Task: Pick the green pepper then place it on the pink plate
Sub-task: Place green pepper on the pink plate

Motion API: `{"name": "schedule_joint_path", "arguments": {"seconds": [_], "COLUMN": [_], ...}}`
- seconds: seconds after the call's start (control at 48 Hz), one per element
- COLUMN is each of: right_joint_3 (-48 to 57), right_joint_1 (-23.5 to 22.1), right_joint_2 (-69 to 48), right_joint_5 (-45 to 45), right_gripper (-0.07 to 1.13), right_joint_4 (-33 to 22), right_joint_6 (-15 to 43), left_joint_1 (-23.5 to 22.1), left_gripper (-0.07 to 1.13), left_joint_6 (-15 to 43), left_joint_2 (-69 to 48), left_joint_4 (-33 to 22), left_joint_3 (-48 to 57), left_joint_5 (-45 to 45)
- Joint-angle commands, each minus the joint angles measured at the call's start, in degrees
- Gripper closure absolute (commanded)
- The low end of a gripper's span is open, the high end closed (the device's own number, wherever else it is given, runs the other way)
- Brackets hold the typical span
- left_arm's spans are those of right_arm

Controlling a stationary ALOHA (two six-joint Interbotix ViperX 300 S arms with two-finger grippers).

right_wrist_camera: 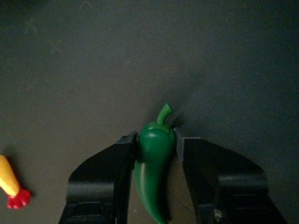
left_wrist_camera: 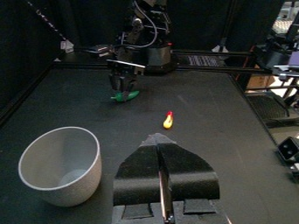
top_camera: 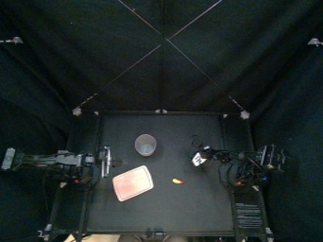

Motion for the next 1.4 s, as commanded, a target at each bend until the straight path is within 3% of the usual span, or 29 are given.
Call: {"name": "schedule_joint_path", "arguments": {"seconds": [0.021, 0.292, 0.583, 0.979, 1.396], "right_joint_3": [-3.87, -17.23, -33.93, -58.62, -68.82], "right_joint_1": [3.43, 14.33, 21.8, 24.52, 24.87], "right_joint_2": [-2.11, -0.18, 14.15, 32.52, 41.4], "right_joint_5": [-0.09, -0.09, -0.18, 9.49, 13.54], "right_gripper": [0.35, 0.35, 0.35, 0.35, 0.34], "right_joint_4": [1.41, 0.79, -2.9, -6.94, -9.84], "right_joint_6": [-0.09, -0.44, -0.44, -0.44, -0.18], "left_joint_1": [0.0, 0.09, 0.44, 0.44, 0.44], "left_gripper": [0.96, 0.96, 0.96, 0.96, 0.96], "left_joint_6": [0.09, 0.09, 0.09, -0.09, 0.0], "left_joint_2": [0.09, 0.09, 0.09, 0.0, 0.0], "left_joint_4": [0.0, 0.0, 0.0, 0.0, -0.09], "left_joint_3": [-0.7, -0.53, -0.26, 0.35, 1.05], "left_joint_5": [-0.26, -0.44, -0.7, -0.79, -0.79]}}
